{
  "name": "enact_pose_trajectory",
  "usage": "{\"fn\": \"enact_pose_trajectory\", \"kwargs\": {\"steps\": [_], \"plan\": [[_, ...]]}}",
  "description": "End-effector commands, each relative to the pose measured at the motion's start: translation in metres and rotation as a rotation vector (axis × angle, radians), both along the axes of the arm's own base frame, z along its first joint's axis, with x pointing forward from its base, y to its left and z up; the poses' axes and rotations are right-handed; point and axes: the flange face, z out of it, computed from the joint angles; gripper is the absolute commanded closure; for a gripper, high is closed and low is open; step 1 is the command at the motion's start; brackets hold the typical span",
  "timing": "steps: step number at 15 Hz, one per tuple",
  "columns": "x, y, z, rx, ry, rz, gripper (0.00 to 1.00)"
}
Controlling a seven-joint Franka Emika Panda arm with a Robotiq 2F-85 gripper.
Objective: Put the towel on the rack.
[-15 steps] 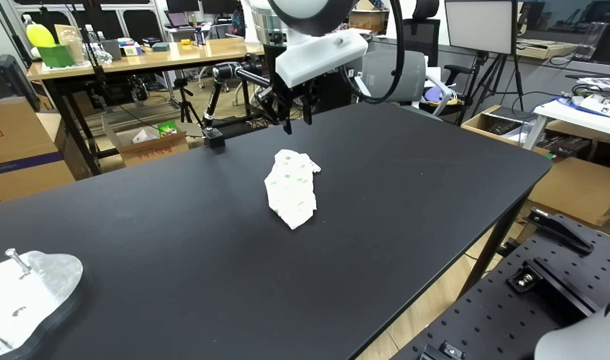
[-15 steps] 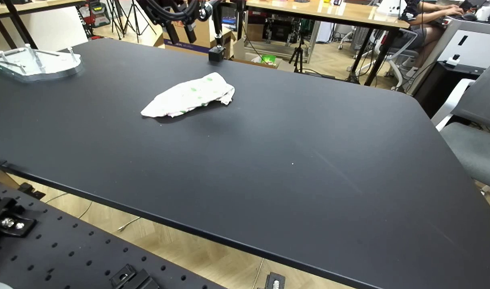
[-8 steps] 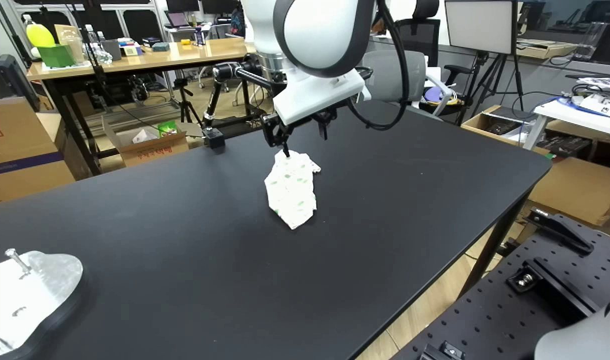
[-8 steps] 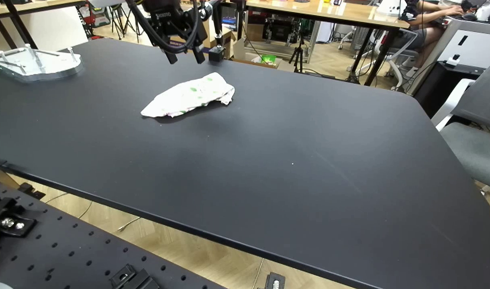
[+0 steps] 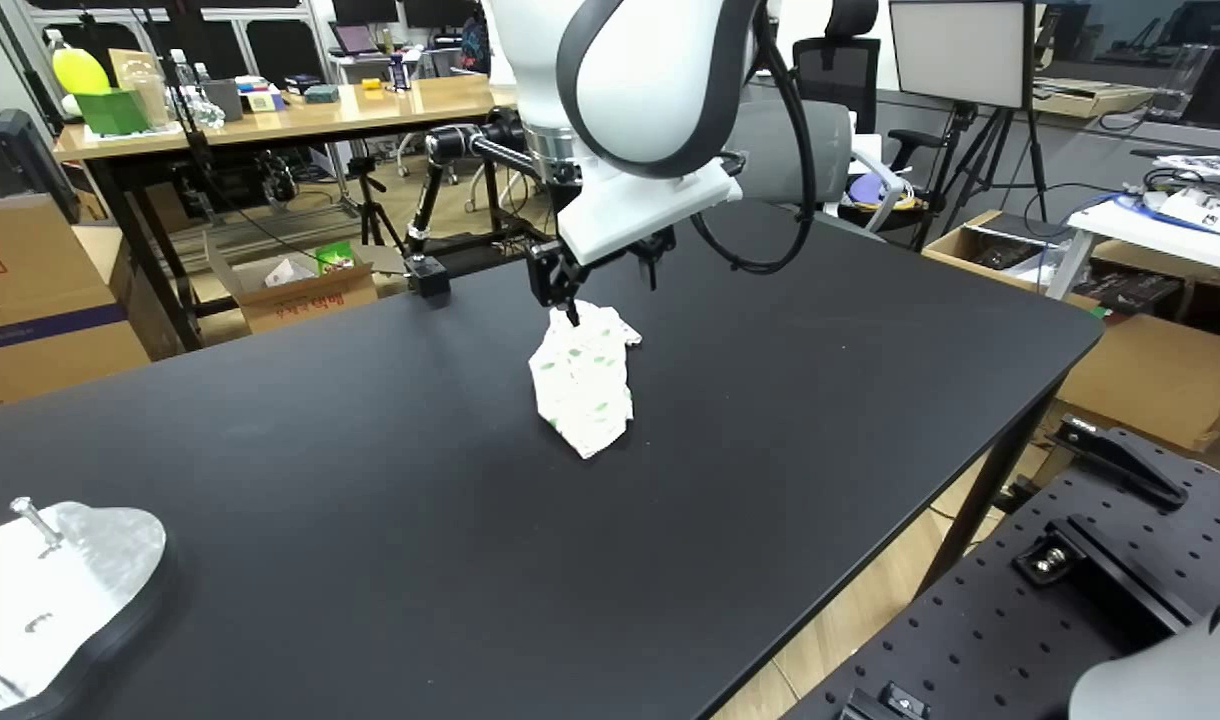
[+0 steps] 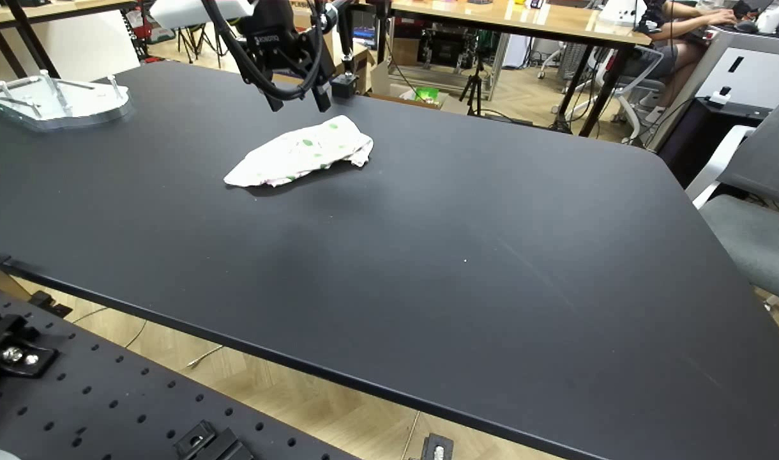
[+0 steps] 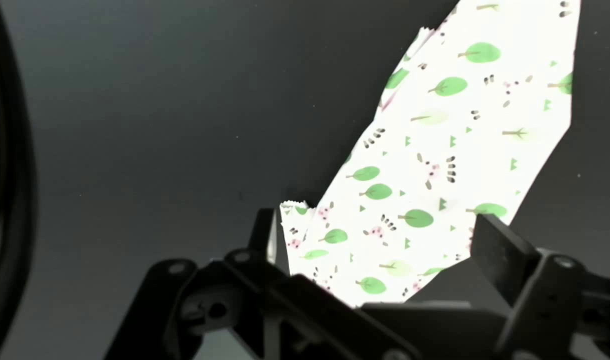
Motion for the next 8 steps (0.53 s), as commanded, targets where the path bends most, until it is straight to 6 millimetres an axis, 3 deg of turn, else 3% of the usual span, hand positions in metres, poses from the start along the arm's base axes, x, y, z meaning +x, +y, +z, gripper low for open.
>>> {"fn": "enact_pose_trajectory", "kwargs": {"steps": [1,8], "plan": [[0.019,-0.008,-0.024,0.024,0.008,0.046,0.00],[0.041,0.008,-0.066,0.053,0.041,0.175,0.00]]}}
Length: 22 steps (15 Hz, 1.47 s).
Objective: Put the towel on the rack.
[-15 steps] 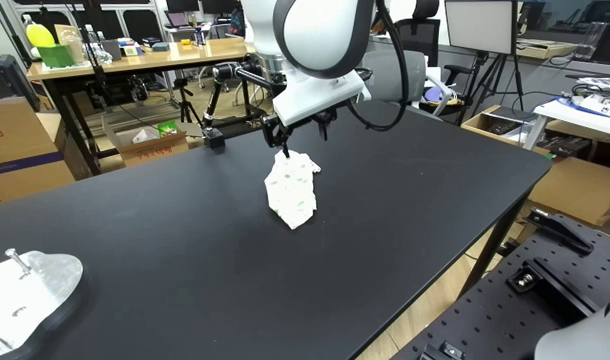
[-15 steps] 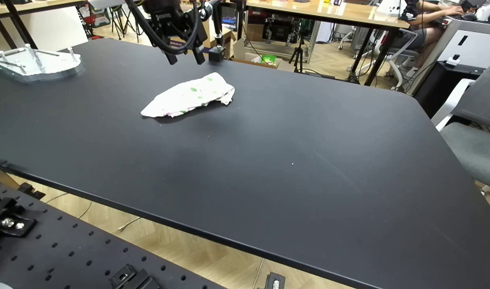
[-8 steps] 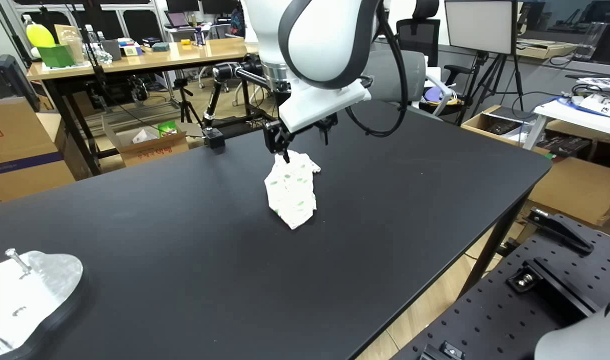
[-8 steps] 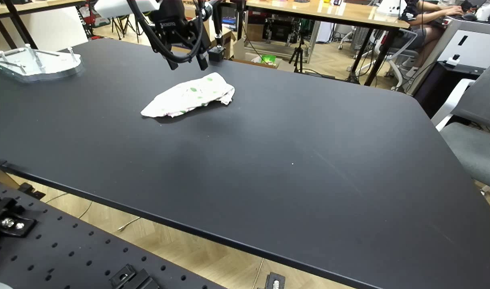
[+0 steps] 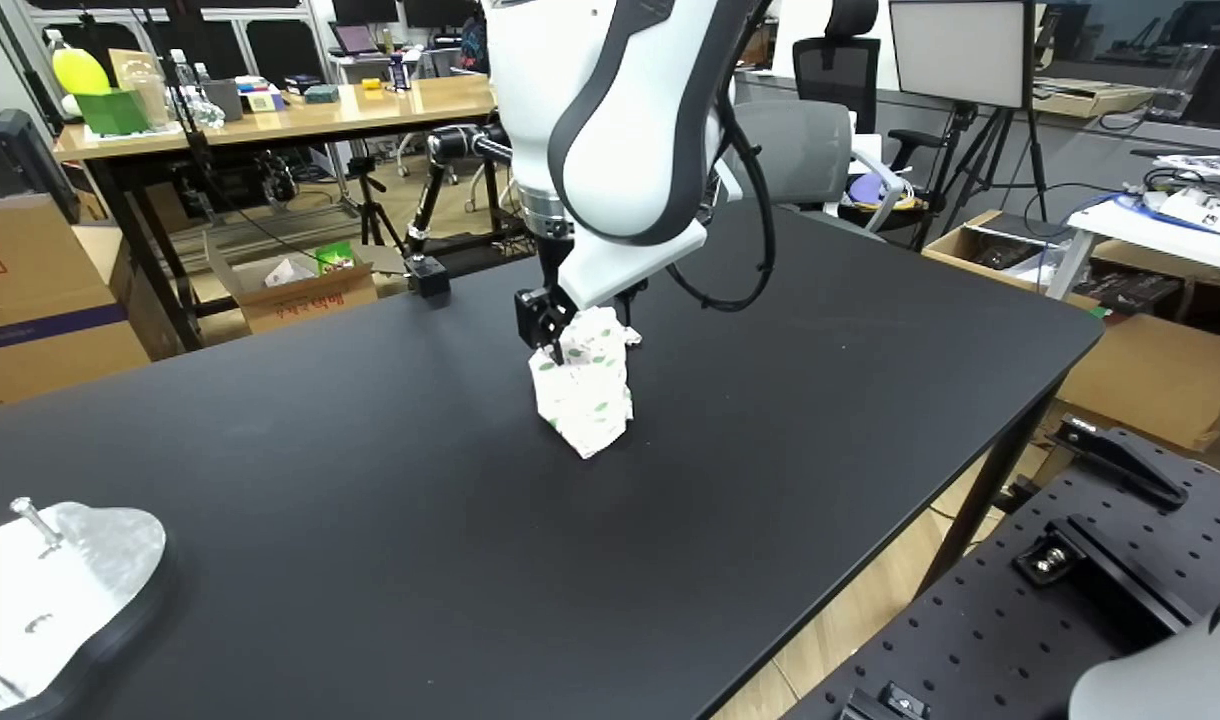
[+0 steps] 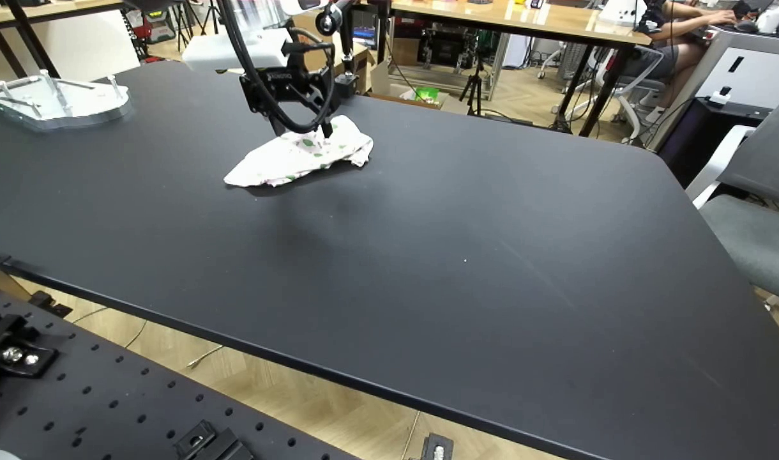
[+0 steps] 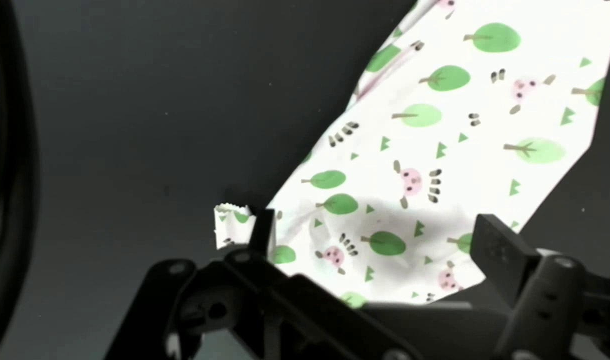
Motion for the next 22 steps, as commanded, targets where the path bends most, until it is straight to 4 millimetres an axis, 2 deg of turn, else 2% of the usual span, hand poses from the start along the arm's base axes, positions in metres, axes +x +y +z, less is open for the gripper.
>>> {"fn": "enact_pose_trajectory", "kwargs": {"steps": [1,3,4,5,15,17,22], "plan": [[0.019,0.005,-0.018,0.019,0.018,0.044,0.00],[0.024,0.007,-0.023,0.034,0.032,0.046,0.00],[0.026,0.010,-0.022,0.042,0.035,0.049,0.25],[0.028,0.012,-0.021,0.046,0.037,0.053,0.25],[0.025,0.027,-0.018,0.076,0.058,0.099,0.96],[0.022,0.033,-0.016,0.077,0.060,0.116,1.00],[0.013,0.063,0.004,0.055,0.047,0.188,1.00]]}}
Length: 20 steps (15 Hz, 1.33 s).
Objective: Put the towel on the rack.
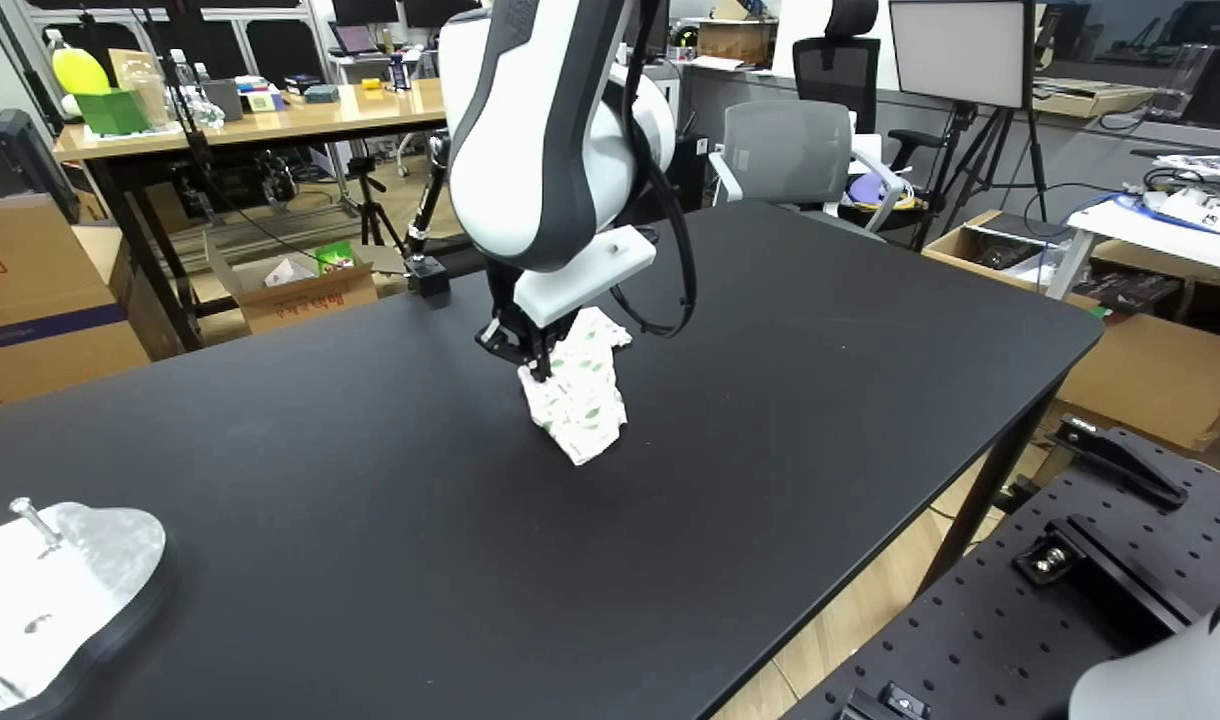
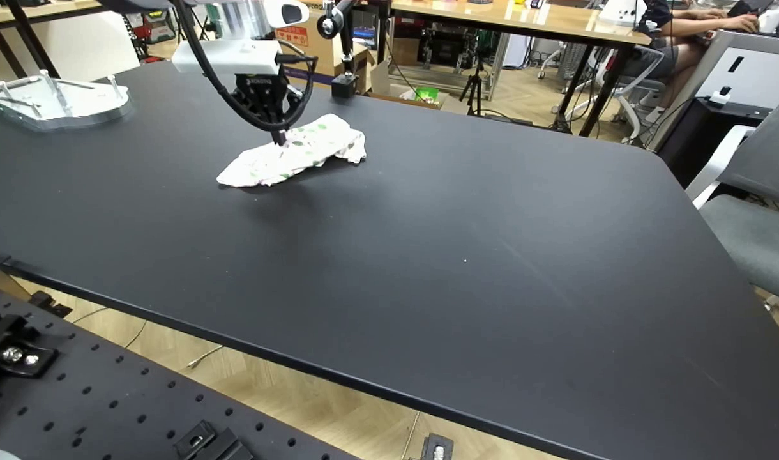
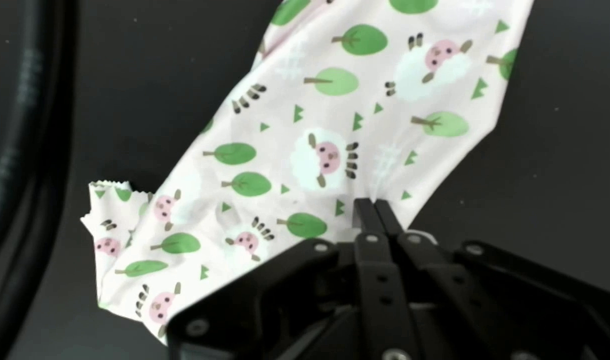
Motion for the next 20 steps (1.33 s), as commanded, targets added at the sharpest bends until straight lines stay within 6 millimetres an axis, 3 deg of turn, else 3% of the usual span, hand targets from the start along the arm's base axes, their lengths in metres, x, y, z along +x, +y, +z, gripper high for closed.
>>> {"fn": "enact_pose_trajectory", "kwargs": {"steps": [1,5,9,13,17,20], "plan": [[-0.005,0.024,0.027,-0.027,-0.016,0.049,1.00],[-0.004,0.044,0.067,-0.084,-0.043,0.086,1.00],[0.006,0.038,0.133,-0.178,-0.055,0.075,1.00],[0.017,0.020,0.224,-0.249,-0.051,0.020,1.00],[0.011,0.012,0.322,-0.289,-0.044,-0.054,1.00],[0.003,0.007,0.380,-0.328,-0.058,-0.117,1.00]]}}
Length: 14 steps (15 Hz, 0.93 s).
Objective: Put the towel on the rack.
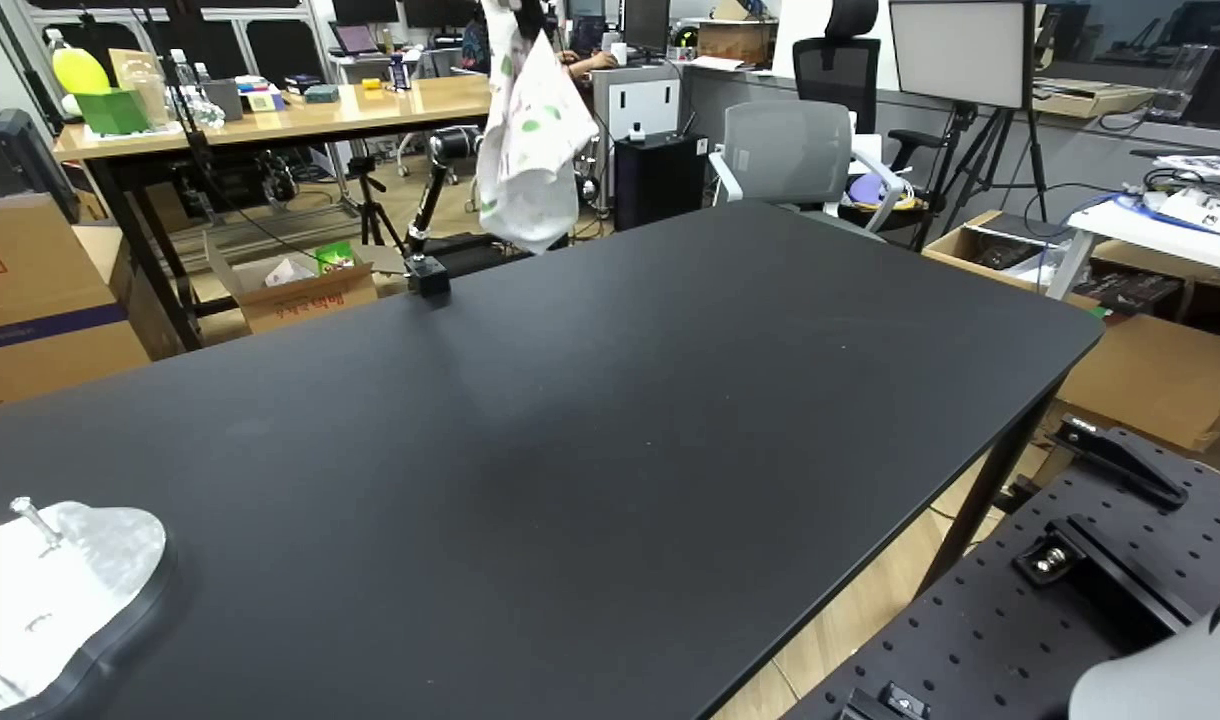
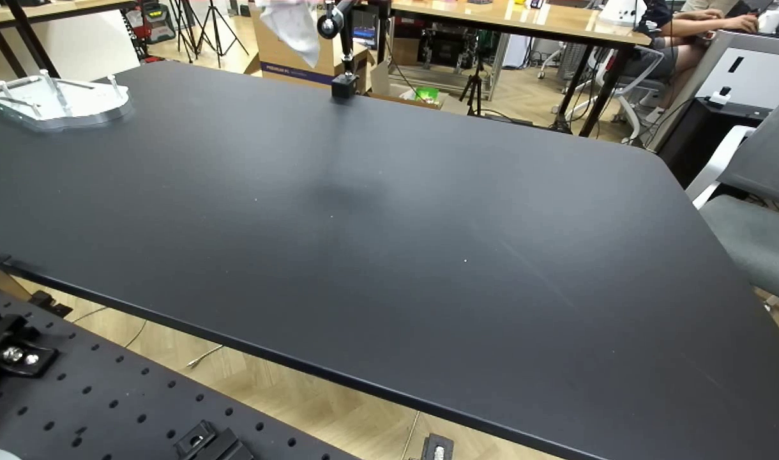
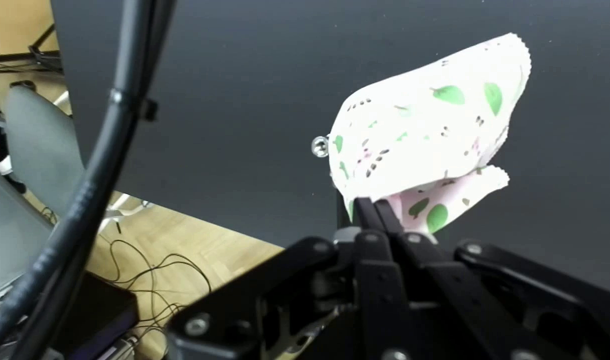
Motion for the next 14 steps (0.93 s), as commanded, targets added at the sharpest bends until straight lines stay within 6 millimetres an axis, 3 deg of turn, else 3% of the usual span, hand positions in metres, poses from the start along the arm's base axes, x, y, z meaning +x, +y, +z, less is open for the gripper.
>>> {"fn": "enact_pose_trajectory", "kwargs": {"steps": [1,3,5,10,14], "plan": [[-0.006,-0.010,0.058,-0.045,-0.031,-0.075,1.00],[-0.005,-0.020,0.072,-0.055,-0.039,-0.102,1.00],[0.002,-0.035,0.071,-0.054,-0.032,-0.133,1.00],[0.026,-0.079,0.032,-0.032,0.021,-0.191,1.00],[0.042,-0.092,-0.009,-0.017,0.084,-0.197,1.00]]}}
